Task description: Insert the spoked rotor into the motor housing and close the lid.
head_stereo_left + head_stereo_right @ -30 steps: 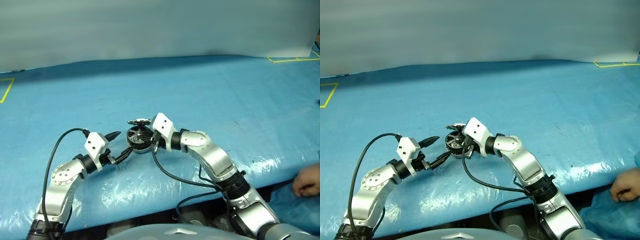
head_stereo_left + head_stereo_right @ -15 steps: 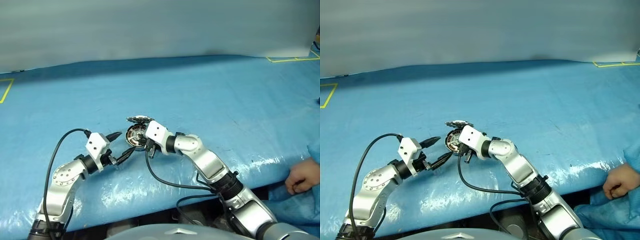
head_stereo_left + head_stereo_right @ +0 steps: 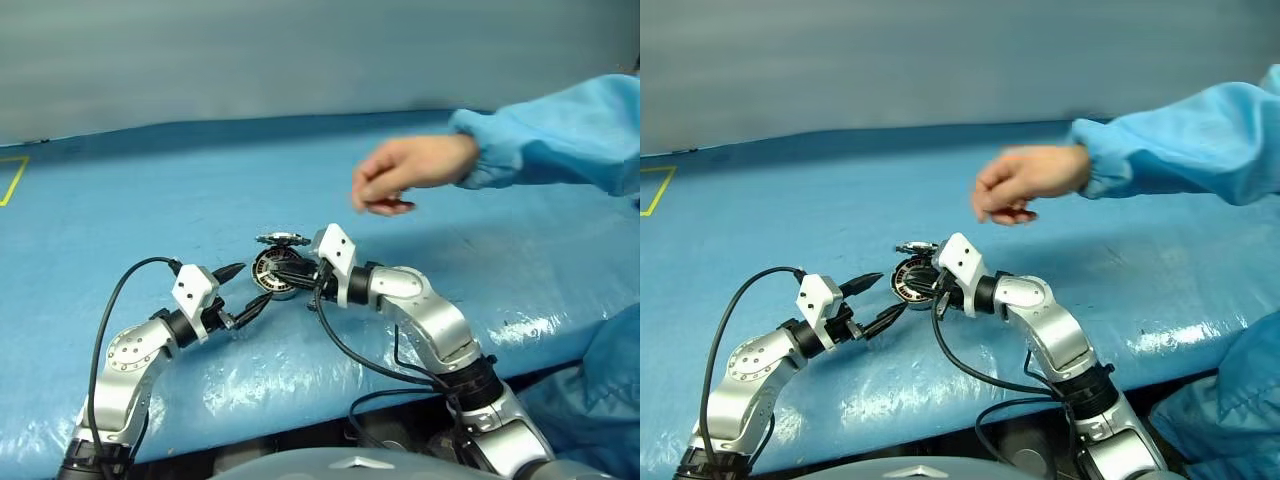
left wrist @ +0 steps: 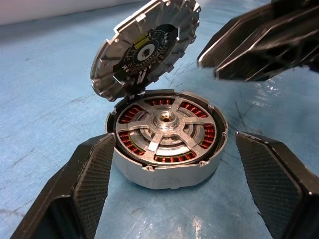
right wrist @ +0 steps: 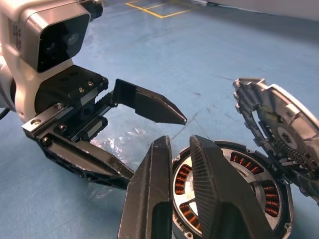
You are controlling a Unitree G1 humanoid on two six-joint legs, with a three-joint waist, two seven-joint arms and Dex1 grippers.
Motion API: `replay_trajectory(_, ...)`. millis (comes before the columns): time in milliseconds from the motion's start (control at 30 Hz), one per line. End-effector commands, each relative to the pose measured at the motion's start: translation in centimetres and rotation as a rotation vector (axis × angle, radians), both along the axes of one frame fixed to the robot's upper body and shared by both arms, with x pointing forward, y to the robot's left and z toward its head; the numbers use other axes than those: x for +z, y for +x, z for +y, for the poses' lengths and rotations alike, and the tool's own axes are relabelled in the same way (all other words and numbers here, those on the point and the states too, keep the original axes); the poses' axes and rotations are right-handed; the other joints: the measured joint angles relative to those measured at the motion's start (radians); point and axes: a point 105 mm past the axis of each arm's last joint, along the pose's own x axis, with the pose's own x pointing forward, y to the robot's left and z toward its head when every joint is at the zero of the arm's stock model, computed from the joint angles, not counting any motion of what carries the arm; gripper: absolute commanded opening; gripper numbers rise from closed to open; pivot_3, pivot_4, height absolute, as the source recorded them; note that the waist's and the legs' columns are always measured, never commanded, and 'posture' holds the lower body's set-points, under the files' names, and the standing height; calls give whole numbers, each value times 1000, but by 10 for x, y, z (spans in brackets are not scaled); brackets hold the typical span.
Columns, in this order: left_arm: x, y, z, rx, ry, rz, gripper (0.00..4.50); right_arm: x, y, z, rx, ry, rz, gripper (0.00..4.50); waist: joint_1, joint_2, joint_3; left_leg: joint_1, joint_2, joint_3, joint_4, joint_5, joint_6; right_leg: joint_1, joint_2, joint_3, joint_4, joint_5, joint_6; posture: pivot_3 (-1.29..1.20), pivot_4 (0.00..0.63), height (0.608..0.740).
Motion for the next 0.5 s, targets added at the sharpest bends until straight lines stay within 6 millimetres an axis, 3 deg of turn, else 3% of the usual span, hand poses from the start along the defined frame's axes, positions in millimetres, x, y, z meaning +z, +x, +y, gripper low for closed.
replay_trajectory(33, 14, 1, 0, -6, -12, -52, 4129, 0, -5, -12, -20, -9, -6, 672, 1, 0, 0, 0, 0, 0, 0, 0, 0, 0, 0, 0, 0, 0, 0, 0, 150, 740)
replay_trajectory(300, 14, 1, 2, -6, -2, -49, 4129, -21, -1, -51, -192, -78, 26, 672, -2, 0, 0, 0, -1, 1, 0, 0, 0, 0, 1, 0, 0, 0, 0, 0, 150, 740)
replay_trajectory(500, 13, 3, -1, -20, 2, -45, 4129, -24, -1, -62, -258, -75, 47, 672, -1, 0, 0, 0, -1, 1, 0, 0, 0, 0, 1, 1, 0, 0, 0, 0, 150, 740)
